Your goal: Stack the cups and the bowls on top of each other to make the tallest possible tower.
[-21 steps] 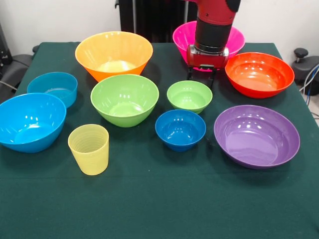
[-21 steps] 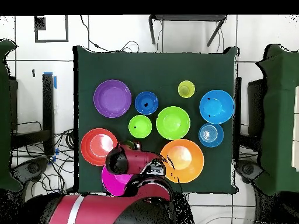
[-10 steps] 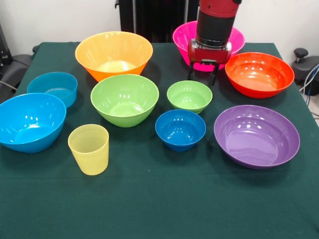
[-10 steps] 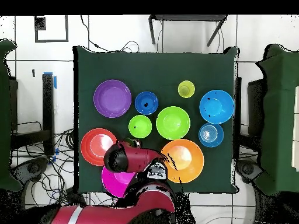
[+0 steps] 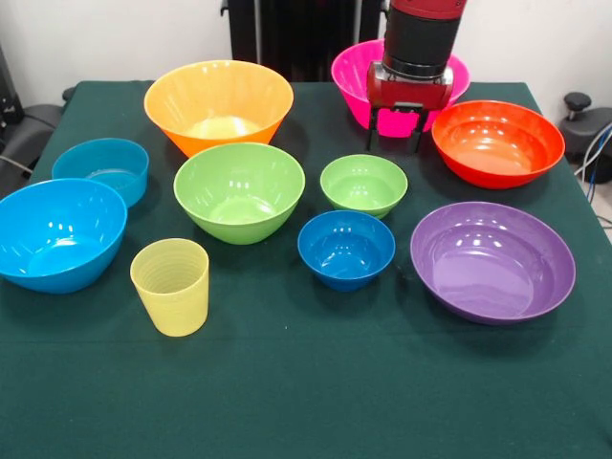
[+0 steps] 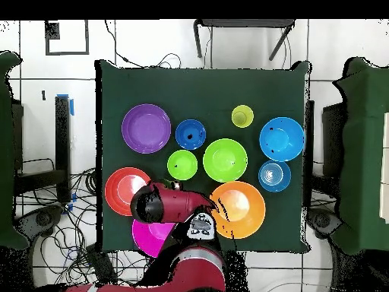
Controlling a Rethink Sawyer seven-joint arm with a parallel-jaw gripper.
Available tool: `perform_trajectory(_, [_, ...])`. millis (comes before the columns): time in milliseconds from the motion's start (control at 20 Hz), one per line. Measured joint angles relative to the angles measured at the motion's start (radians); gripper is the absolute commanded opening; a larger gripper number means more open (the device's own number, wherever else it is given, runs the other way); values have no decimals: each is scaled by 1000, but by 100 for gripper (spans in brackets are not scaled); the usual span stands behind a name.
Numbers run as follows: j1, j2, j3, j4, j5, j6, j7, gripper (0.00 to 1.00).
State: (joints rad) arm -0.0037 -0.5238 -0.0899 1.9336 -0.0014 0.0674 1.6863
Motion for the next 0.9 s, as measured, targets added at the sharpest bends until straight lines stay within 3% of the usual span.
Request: perform_trajectory(900, [9,-18,-4,-42,0,66,0,100])
